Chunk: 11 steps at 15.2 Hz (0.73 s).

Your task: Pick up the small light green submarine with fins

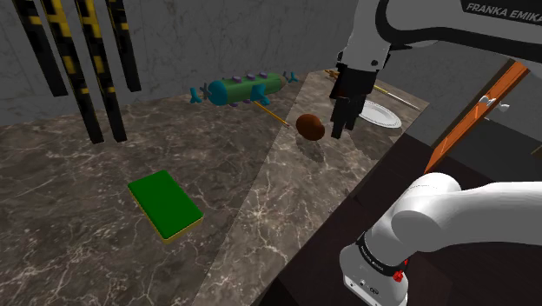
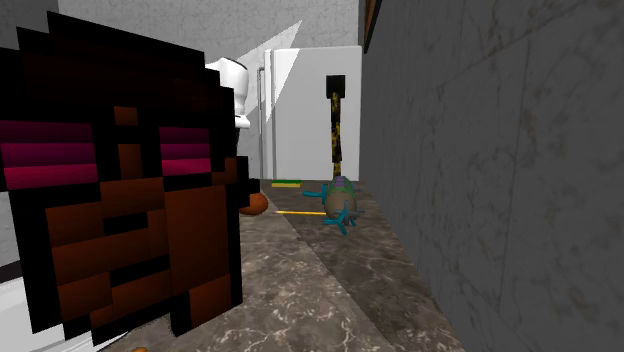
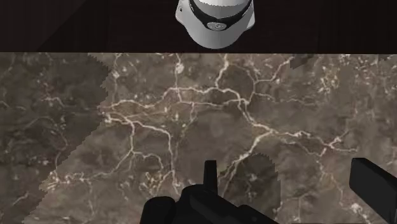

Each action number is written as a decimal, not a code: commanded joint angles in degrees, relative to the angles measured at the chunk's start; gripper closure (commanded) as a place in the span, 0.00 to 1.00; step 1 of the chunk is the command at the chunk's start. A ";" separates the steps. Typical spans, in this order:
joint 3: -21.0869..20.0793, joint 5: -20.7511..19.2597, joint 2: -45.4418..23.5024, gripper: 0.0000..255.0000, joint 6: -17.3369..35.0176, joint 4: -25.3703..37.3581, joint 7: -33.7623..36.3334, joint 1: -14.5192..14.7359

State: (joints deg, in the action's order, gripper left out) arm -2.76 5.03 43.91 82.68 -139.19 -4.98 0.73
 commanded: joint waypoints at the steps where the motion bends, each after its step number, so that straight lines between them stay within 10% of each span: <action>1: 0.00 0.00 0.00 0.00 0.00 0.00 0.00 0.00; 11: -1.76 -2.40 -23.52 0.00 6.59 17.52 0.94 -0.63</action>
State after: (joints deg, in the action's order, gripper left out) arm -4.32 2.92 22.81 89.08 -123.96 -4.24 0.13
